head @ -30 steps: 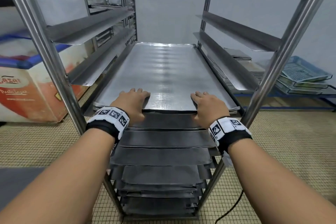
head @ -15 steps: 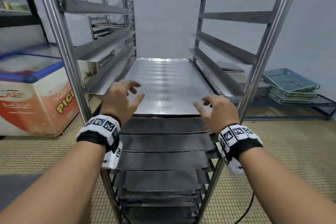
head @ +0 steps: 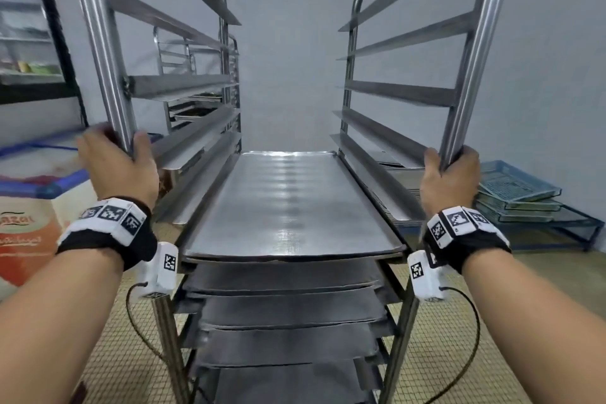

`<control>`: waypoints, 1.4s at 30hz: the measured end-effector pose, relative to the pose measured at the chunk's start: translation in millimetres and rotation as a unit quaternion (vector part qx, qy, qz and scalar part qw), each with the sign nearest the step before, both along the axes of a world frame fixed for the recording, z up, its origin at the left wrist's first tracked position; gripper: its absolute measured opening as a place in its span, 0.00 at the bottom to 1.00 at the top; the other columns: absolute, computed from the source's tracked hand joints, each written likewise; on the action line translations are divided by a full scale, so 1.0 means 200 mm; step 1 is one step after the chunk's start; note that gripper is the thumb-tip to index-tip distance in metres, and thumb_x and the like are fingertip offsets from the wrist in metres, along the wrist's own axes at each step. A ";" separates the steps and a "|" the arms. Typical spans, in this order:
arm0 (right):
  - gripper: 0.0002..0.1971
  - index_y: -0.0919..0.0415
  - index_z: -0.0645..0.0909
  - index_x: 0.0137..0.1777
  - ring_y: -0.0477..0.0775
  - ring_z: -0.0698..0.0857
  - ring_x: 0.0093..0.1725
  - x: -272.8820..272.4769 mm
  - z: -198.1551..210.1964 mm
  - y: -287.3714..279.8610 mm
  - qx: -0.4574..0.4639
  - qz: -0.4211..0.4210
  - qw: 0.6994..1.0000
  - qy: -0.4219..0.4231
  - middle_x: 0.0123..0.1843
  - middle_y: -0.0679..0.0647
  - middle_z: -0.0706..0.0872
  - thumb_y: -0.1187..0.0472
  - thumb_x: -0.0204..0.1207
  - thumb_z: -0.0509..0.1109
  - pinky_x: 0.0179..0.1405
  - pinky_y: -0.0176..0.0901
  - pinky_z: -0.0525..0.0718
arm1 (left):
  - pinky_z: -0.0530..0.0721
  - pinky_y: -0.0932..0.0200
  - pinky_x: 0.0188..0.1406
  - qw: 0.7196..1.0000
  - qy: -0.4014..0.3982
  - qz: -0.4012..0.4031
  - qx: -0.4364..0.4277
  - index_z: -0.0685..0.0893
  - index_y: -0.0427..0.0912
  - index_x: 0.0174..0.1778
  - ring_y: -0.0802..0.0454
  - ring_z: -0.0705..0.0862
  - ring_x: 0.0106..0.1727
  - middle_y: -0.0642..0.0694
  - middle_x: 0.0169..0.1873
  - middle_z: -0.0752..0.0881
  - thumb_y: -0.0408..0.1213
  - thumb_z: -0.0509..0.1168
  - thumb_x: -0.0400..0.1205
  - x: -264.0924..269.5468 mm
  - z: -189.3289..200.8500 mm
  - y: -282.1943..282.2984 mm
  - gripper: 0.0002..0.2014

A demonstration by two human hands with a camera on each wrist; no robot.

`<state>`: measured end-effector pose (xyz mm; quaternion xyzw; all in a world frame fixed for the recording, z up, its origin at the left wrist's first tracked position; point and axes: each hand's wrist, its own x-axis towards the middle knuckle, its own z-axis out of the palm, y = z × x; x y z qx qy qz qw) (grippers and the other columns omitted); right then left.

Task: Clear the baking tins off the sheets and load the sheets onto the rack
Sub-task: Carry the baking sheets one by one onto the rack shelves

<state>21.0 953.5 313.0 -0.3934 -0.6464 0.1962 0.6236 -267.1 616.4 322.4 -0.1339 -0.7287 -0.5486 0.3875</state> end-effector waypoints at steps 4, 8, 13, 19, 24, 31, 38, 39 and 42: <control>0.19 0.71 0.72 0.60 0.65 0.83 0.48 -0.06 0.08 0.07 -0.012 -0.009 1.000 0.020 0.52 0.67 0.83 0.54 0.82 0.64 0.42 0.48 0.73 | 0.74 0.38 0.56 1.000 -0.022 0.020 -0.001 0.75 0.27 0.63 0.29 0.78 0.60 0.25 0.60 0.78 0.46 0.62 0.85 -0.08 0.04 0.06 0.23; 0.16 0.71 0.72 0.55 0.62 0.76 0.37 -0.08 0.05 0.12 -0.001 -0.051 0.999 0.010 0.39 0.61 0.76 0.55 0.80 0.63 0.35 0.47 0.68 | 0.77 0.39 0.49 1.000 0.010 0.021 0.014 0.75 0.27 0.58 0.28 0.80 0.53 0.24 0.54 0.81 0.45 0.61 0.82 -0.15 0.01 0.08 0.21; 0.16 0.71 0.73 0.56 0.60 0.75 0.37 -0.13 0.05 0.17 0.000 -0.056 0.998 0.016 0.39 0.59 0.76 0.55 0.80 0.62 0.35 0.47 0.70 | 0.77 0.40 0.47 0.999 0.009 0.030 0.027 0.76 0.28 0.57 0.28 0.81 0.52 0.25 0.52 0.82 0.46 0.60 0.82 -0.19 0.02 0.13 0.21; 0.16 0.69 0.74 0.52 0.62 0.79 0.34 -0.28 0.05 0.27 -0.003 -0.067 0.997 0.028 0.36 0.60 0.78 0.53 0.77 0.63 0.32 0.52 0.79 | 0.77 0.41 0.51 0.999 0.002 0.020 0.032 0.76 0.27 0.58 0.29 0.81 0.54 0.25 0.54 0.82 0.44 0.61 0.83 -0.28 0.03 0.23 0.21; 0.16 0.69 0.74 0.54 0.61 0.78 0.35 -0.42 0.05 0.38 -0.011 -0.058 0.998 0.028 0.37 0.60 0.77 0.54 0.79 0.63 0.37 0.54 0.81 | 0.73 0.44 0.51 0.999 0.001 0.010 0.034 0.76 0.26 0.59 0.31 0.80 0.55 0.26 0.55 0.81 0.40 0.62 0.84 -0.35 0.05 0.35 0.17; 0.17 0.68 0.73 0.55 0.69 0.84 0.39 -0.64 0.04 0.58 -0.016 -0.050 0.998 0.028 0.38 0.62 0.79 0.53 0.78 0.62 0.39 0.62 0.85 | 0.68 0.50 0.45 0.999 0.015 0.015 0.041 0.76 0.26 0.56 0.32 0.80 0.51 0.26 0.51 0.81 0.39 0.62 0.84 -0.57 0.05 0.55 0.16; 0.15 0.67 0.74 0.53 0.67 0.81 0.36 -0.86 0.05 0.79 -0.014 -0.056 0.997 0.049 0.38 0.62 0.78 0.54 0.77 0.61 0.34 0.55 0.80 | 0.65 0.55 0.41 0.999 0.005 0.013 0.038 0.76 0.26 0.56 0.32 0.80 0.51 0.25 0.51 0.81 0.38 0.63 0.84 -0.79 0.06 0.77 0.16; 0.15 0.68 0.74 0.53 0.65 0.78 0.35 -0.89 0.05 0.82 -0.016 -0.055 0.997 0.052 0.37 0.62 0.78 0.54 0.77 0.62 0.33 0.51 0.77 | 0.64 0.57 0.40 0.999 0.001 0.014 0.037 0.76 0.25 0.56 0.32 0.79 0.51 0.25 0.52 0.81 0.38 0.63 0.84 -0.81 0.06 0.80 0.16; 0.14 0.68 0.74 0.53 0.62 0.75 0.34 -0.96 0.05 0.90 -0.021 -0.047 0.997 0.059 0.37 0.61 0.77 0.55 0.77 0.62 0.33 0.47 0.71 | 0.60 0.62 0.39 0.999 -0.004 0.015 0.031 0.76 0.24 0.57 0.31 0.79 0.52 0.25 0.53 0.81 0.37 0.62 0.85 -0.88 0.06 0.87 0.15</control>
